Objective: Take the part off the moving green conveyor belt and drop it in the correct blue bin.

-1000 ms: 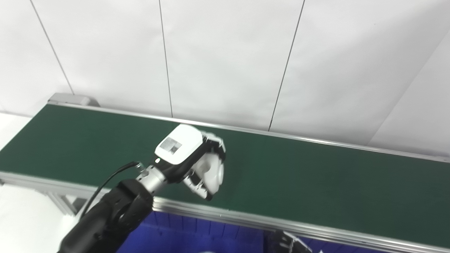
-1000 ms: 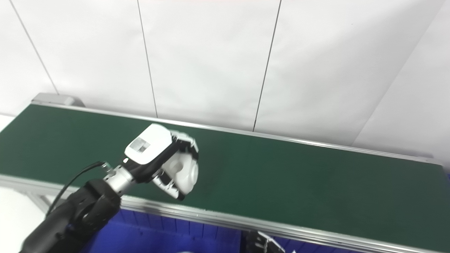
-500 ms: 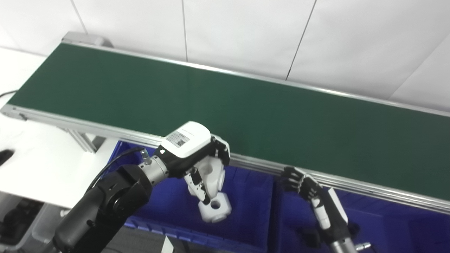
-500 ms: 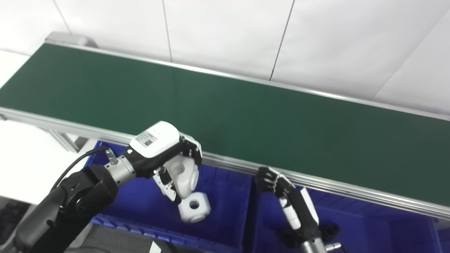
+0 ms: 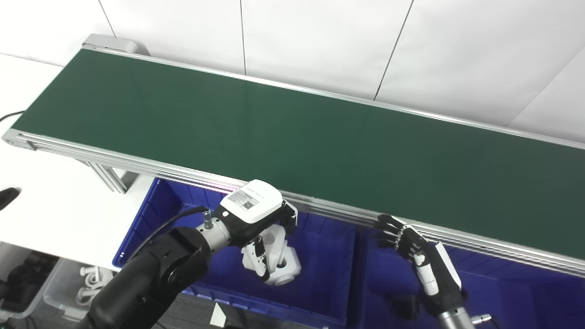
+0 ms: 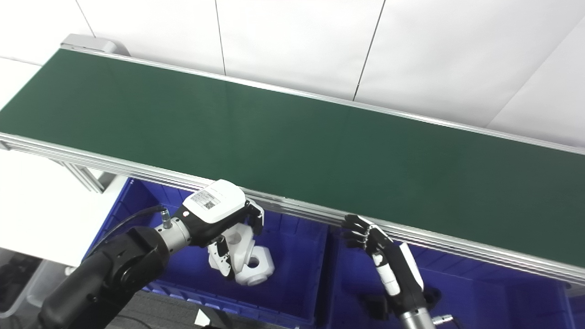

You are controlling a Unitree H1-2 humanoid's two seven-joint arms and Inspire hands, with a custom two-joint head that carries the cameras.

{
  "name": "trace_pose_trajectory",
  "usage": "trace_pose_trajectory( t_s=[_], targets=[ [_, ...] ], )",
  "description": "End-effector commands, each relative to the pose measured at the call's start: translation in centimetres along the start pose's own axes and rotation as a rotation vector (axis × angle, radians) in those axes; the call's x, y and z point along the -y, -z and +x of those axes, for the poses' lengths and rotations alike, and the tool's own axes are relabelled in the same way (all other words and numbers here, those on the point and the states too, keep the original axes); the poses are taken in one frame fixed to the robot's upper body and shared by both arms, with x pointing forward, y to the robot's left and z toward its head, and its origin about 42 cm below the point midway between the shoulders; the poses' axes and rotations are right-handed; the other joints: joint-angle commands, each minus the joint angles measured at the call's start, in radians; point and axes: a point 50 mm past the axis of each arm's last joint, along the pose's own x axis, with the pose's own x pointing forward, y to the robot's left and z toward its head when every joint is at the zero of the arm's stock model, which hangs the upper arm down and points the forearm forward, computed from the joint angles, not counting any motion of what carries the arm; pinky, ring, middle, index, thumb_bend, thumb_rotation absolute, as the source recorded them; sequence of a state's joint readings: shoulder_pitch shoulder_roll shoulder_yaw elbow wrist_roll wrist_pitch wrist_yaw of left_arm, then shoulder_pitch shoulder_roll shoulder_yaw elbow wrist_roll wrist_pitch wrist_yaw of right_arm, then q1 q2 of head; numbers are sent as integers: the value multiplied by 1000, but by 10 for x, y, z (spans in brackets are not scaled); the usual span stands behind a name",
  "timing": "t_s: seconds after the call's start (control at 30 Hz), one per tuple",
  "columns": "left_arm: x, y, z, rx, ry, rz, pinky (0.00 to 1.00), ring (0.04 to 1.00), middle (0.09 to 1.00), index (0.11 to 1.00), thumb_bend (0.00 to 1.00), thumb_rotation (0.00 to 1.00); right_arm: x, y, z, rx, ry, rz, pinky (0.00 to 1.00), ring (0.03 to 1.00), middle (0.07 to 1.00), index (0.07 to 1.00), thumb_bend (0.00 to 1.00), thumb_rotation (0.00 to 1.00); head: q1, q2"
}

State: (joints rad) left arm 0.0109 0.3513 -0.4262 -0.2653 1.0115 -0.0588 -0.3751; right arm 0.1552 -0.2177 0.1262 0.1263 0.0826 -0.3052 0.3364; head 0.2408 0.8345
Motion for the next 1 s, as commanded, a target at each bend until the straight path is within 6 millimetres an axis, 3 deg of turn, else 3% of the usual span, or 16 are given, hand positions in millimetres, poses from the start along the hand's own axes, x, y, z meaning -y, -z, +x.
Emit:
trace_pose_trajectory(
  t_s=[0.0, 0.33, 0.37, 0.43, 0.47, 0.53, 0.57, 0.97],
  targets=[
    [-17, 2, 4, -15, -57, 43, 399, 411, 429, 513, 519, 0, 6, -10, 5, 45, 1, -2, 704, 747, 792, 812, 891, 987, 0, 0],
    [-11, 6, 4, -32, -37, 112, 445, 470, 463, 508, 523, 0, 5, -10, 5, 40, 0, -5, 705, 748, 795, 814, 882, 985, -4, -8],
    [-13, 4, 3, -41, -18, 130, 476, 513, 549, 500, 522, 45, 5, -10, 4, 39, 0, -5, 709, 750, 795, 814, 883, 985, -4, -8],
    [-15, 1, 0, -51, 26, 149, 577, 639, 687, 638, 860, 344, 4, -10, 4, 42, -1, -3, 712, 750, 794, 816, 884, 984, -4, -7],
    [-17, 0, -2, -51, 46, 147, 657, 711, 744, 690, 929, 447, 4, -10, 4, 44, -3, -3, 711, 750, 794, 816, 877, 984, -5, -6],
    [-19, -1, -4, -42, 72, 139, 851, 854, 856, 791, 990, 604, 4, -10, 4, 42, -4, -6, 714, 750, 793, 816, 883, 990, -8, -6],
    [-20, 0, -4, -34, 76, 136, 902, 894, 890, 824, 998, 650, 4, -10, 4, 41, -4, -6, 716, 750, 795, 816, 886, 992, -8, -6],
    [-26, -5, -6, 7, 110, 129, 905, 903, 906, 871, 1000, 682, 4, -12, 5, 48, -5, -2, 705, 749, 798, 816, 874, 987, -9, -4]
  ],
)
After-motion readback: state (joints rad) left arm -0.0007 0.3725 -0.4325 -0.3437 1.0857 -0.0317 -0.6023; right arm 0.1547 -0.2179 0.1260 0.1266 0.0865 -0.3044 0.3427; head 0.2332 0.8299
